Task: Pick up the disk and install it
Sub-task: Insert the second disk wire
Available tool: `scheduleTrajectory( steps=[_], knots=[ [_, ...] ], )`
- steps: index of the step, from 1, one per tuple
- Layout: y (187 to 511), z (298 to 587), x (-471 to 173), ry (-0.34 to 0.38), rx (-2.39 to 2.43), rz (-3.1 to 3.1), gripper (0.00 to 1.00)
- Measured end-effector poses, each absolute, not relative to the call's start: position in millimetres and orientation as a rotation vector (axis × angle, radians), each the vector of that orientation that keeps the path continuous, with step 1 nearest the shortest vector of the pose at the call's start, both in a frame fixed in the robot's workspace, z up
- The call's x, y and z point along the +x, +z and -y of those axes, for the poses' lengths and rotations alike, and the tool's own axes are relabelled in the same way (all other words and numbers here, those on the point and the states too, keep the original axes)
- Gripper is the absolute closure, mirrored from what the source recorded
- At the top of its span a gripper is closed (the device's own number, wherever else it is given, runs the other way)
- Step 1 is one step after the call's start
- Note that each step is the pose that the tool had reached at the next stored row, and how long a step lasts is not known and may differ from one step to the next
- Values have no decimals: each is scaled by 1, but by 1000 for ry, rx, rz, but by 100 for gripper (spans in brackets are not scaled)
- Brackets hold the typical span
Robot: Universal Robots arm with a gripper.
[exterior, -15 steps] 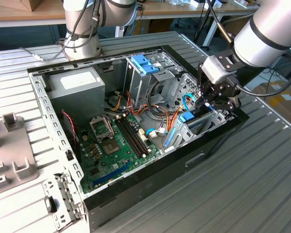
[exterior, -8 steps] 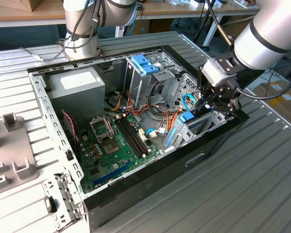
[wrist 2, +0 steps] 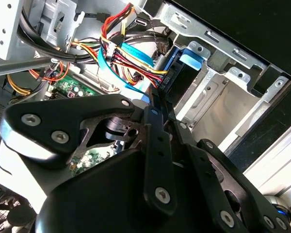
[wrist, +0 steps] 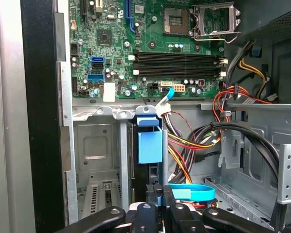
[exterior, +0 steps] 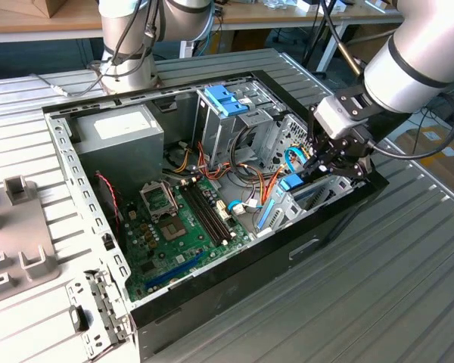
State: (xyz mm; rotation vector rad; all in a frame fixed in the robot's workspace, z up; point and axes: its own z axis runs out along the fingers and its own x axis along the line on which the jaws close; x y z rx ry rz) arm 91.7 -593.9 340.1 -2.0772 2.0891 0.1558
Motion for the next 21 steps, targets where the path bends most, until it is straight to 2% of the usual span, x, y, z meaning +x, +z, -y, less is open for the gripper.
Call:
scheduleTrajectory(
  steps=[5,6,7,8,19,20,21],
  knots=[
    [340,594,92,156,-2077,-2089,82],
    [340,594,92,156,-2077,-2089,76],
    [340,594,92,156,-2077,-2089,76],
    [340,594,92,156,-2077,-2089,70],
    [355,594,92,176,-2066,-2079,70],
    [355,594,92,182,-2062,-2076,71],
    [355,594,92,189,-2059,-2072,78]
  ],
)
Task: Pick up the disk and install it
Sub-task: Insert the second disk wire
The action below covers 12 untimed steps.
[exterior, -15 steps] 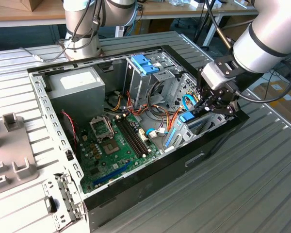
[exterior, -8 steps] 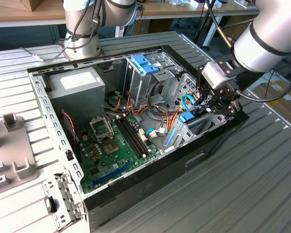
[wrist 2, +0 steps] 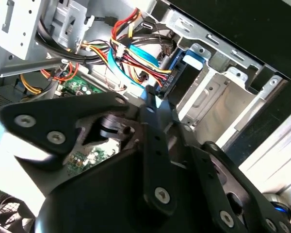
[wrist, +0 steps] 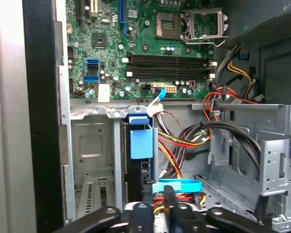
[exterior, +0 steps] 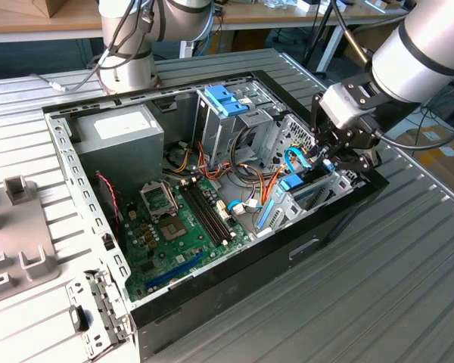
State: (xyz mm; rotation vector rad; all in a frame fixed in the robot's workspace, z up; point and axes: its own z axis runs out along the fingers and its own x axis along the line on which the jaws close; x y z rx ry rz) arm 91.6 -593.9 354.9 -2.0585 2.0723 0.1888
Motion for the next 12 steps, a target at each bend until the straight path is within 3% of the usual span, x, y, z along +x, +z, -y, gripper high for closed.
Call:
scheduleTrajectory(
  steps=[3,12],
  knots=[
    [353,594,92,203,-2051,-2065,89],
    [343,599,92,217,-2048,-2065,89]
  ],
)
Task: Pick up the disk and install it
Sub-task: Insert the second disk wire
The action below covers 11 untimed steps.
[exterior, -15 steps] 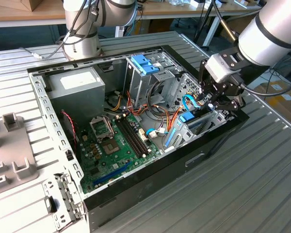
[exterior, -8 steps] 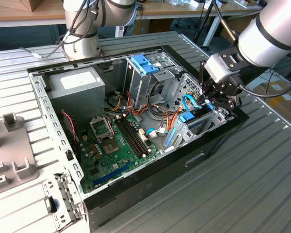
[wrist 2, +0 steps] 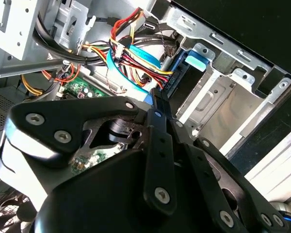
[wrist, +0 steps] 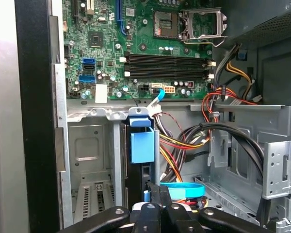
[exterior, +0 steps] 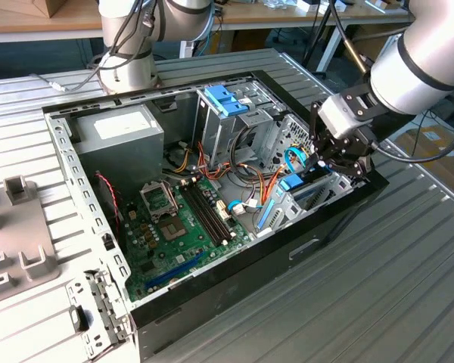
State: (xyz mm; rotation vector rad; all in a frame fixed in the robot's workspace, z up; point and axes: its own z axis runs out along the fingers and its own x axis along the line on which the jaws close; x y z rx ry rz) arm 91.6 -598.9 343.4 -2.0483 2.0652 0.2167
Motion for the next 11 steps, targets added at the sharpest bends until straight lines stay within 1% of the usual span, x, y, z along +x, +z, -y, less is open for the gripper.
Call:
scheduleTrajectory(
  steps=[6,9,11],
  knots=[
    [340,600,93,223,-2047,-2065,89],
    [352,601,95,240,-2037,-2056,89],
    [353,601,101,252,-2032,-2051,89]
  ],
)
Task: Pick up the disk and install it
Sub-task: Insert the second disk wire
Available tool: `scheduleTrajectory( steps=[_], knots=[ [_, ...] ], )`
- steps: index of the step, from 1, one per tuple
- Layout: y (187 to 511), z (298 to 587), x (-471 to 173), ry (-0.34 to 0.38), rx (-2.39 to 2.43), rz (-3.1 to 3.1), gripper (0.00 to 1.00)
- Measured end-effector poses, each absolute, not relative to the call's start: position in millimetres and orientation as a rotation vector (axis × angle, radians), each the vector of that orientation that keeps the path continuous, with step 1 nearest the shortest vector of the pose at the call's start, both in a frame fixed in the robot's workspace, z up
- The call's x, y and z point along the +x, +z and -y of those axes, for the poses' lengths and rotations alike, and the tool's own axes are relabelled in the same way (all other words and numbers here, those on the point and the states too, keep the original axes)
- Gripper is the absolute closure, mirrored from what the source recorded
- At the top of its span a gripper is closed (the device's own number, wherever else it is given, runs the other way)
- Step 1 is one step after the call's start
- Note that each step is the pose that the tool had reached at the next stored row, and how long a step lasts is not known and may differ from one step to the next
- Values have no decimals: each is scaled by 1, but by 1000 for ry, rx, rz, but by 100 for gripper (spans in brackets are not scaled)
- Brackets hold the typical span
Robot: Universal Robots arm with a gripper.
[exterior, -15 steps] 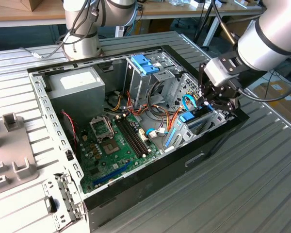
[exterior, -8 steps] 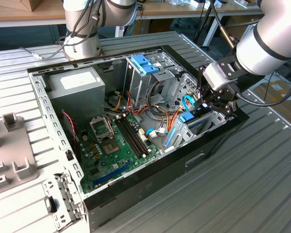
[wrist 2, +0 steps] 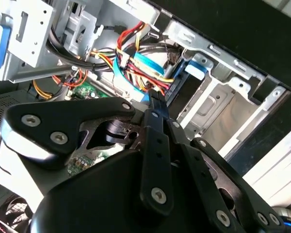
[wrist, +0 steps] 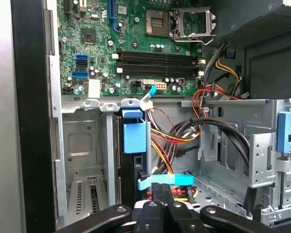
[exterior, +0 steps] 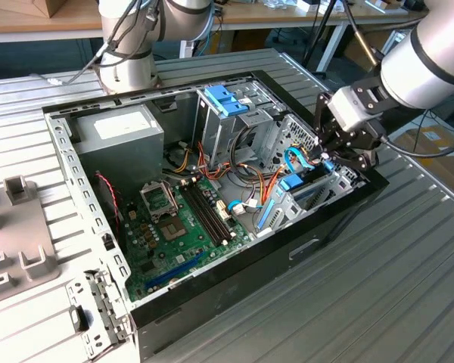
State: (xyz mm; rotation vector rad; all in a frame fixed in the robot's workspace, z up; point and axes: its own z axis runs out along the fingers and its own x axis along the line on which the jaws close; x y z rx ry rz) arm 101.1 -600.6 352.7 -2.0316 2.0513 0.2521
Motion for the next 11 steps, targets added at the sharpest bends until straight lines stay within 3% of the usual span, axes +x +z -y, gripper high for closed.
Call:
scheduleTrajectory(
  steps=[11],
  knots=[
    [359,601,121,279,-2019,-2041,89]
  ],
)
